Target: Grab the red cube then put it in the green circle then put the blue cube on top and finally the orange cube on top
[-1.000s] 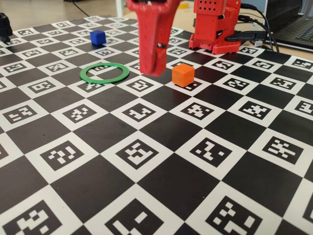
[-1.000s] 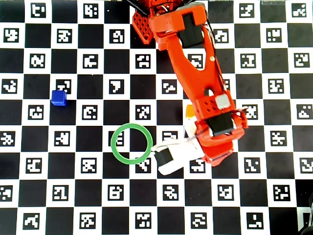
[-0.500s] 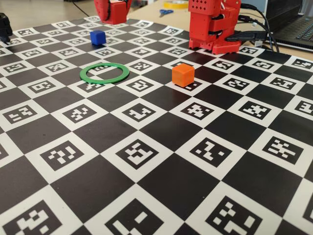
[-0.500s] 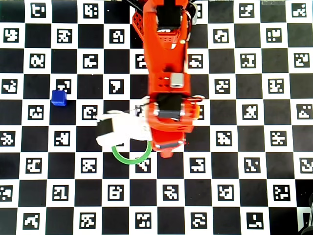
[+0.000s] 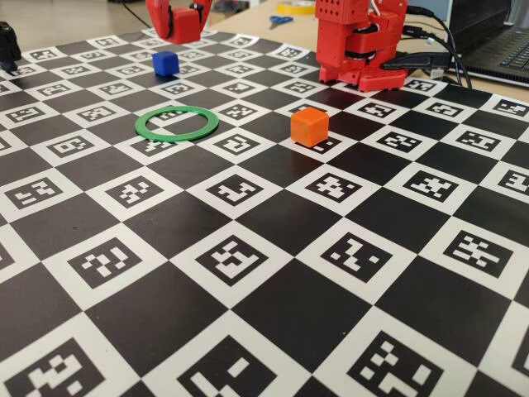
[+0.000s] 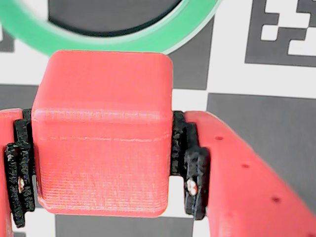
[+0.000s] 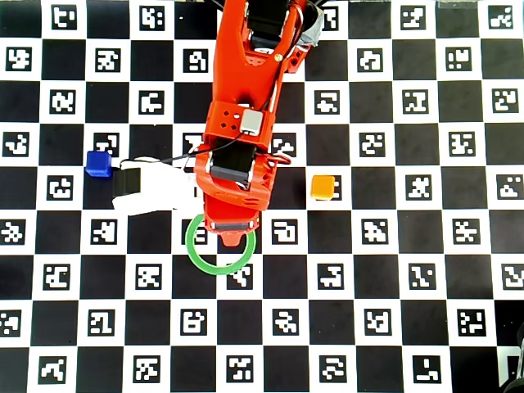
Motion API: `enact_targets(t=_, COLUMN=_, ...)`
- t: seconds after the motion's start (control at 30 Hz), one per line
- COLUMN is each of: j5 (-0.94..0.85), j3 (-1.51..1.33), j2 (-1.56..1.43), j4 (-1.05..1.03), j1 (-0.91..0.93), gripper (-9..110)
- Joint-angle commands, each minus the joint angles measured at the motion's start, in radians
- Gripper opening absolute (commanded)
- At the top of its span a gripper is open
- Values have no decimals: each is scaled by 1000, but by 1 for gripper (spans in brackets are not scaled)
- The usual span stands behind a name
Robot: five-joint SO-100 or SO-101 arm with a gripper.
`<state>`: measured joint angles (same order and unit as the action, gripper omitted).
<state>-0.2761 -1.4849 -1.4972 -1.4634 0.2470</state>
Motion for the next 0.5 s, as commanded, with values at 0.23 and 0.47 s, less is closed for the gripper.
enact_targets(t=0.23, j5=-8, j3=-172, j2=-101, j4=215, j1=8, gripper=10)
enact_targets(t=0.47, j5=-17, j3=-225, j2=-63, j4=333, j1=12, gripper=10)
